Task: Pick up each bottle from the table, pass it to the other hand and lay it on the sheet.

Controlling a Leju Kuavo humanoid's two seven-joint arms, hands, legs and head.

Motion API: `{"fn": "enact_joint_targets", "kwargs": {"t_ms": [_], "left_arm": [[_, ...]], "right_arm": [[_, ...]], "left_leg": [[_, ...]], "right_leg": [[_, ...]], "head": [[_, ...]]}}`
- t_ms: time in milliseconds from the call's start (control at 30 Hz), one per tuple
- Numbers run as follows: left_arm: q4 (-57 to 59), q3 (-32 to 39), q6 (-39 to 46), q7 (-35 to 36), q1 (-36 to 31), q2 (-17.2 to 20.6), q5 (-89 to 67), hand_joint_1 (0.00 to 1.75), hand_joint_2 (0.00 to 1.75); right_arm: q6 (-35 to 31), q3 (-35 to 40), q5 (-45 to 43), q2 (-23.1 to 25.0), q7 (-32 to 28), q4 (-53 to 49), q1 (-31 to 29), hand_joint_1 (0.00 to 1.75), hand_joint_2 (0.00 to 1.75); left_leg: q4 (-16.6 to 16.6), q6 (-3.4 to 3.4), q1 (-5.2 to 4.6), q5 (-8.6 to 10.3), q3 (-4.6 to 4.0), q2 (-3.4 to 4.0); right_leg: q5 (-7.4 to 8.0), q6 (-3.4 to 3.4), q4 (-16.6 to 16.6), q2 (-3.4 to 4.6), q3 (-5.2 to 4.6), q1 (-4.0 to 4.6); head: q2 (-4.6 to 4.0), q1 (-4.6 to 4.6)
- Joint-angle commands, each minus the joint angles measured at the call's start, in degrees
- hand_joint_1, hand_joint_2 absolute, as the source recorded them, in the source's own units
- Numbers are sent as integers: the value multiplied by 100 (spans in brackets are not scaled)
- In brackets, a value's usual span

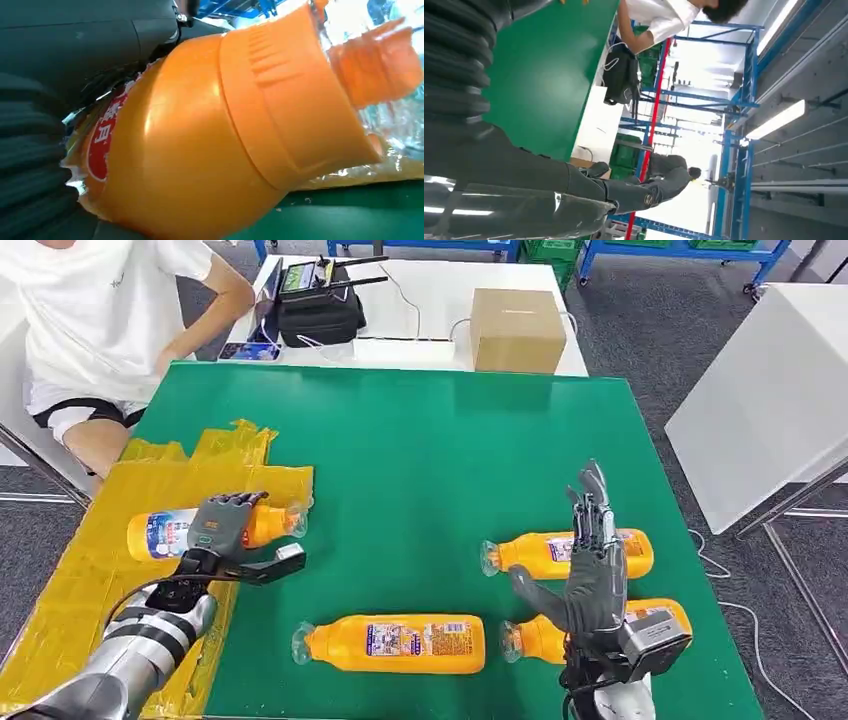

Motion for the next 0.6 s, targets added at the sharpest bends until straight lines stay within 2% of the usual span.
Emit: {"fn": "enact_joint_targets", "kwargs": {"t_ms": [33, 500, 567, 600], "left_arm": [[812, 249, 109, -14, -167, -210, 80, 0, 175], [740, 337, 250, -103, -146, -246, 154, 0, 175], [668, 411, 318, -205, -116, -283, 254, 0, 175], [642, 421, 334, -230, -110, -290, 276, 0, 175]], "right_arm": [[7, -43, 28, -63, 62, 405, -144, 0, 175], [-8, -38, 33, -66, 67, 429, -148, 0, 175], [-23, -29, 36, -68, 68, 448, -152, 0, 175], [-26, -26, 37, -70, 69, 453, -154, 0, 175]], "left_leg": [[-18, 0, -9, 0, 29, 1], [-9, -1, -3, 0, 23, -4], [-25, 0, -14, 1, 44, -4], [-8, -1, -3, 0, 23, -4]], "right_leg": [[-2, -8, -10, 5, 24, -8], [-1, -4, -5, 2, 24, -2], [-4, -11, -12, 5, 40, -13], [-1, -4, -5, 2, 24, -2]], "head": [[0, 0], [0, 0], [0, 0], [0, 0]]}}
